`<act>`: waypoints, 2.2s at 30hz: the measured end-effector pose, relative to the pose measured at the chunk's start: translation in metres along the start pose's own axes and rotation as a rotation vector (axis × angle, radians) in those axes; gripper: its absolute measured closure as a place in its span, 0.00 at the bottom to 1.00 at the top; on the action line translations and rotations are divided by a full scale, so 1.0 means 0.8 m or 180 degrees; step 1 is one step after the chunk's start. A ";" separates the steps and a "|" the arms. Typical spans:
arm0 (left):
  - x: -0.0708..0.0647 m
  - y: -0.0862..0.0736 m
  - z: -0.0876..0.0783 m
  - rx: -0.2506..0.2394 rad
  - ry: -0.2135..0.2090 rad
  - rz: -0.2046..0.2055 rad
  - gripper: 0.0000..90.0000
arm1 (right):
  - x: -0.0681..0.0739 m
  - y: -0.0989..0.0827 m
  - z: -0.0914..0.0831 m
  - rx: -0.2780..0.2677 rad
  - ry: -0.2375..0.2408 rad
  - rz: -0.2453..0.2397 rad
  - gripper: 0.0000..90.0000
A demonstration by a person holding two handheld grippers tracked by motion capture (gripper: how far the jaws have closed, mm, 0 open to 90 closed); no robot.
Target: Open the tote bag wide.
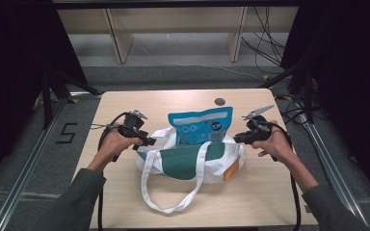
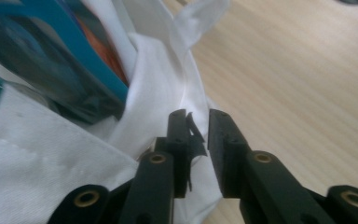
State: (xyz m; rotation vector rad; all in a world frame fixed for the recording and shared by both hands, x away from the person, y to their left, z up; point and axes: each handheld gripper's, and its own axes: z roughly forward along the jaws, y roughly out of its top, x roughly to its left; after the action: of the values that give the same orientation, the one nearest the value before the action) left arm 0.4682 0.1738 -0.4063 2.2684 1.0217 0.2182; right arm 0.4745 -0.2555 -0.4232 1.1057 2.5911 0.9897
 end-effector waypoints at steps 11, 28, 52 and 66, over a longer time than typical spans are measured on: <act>-0.046 -0.009 -0.042 -0.0188 -0.0468 0.0090 0.45 | 0.047 0.018 -0.074 -0.0254 0.0406 -0.0190 0.60; -0.096 -0.024 -0.020 0.0062 -0.0609 0.0876 0.81 | 0.093 0.029 -0.041 0.0052 0.0632 -0.0539 0.47; -0.107 -0.039 0.003 0.0128 -0.0678 0.1096 0.89 | 0.132 0.044 0.000 0.0377 0.0718 -0.0984 0.69; -0.101 -0.055 0.075 0.0323 -0.0632 0.0904 0.90 | 0.135 -0.033 0.063 0.0659 0.0681 -0.0836 1.00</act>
State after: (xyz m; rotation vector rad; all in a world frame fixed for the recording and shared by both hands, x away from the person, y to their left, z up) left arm 0.4087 0.1087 -0.4717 2.4662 0.6201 0.0577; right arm 0.4010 -0.1687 -0.4666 0.7019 2.9685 0.8352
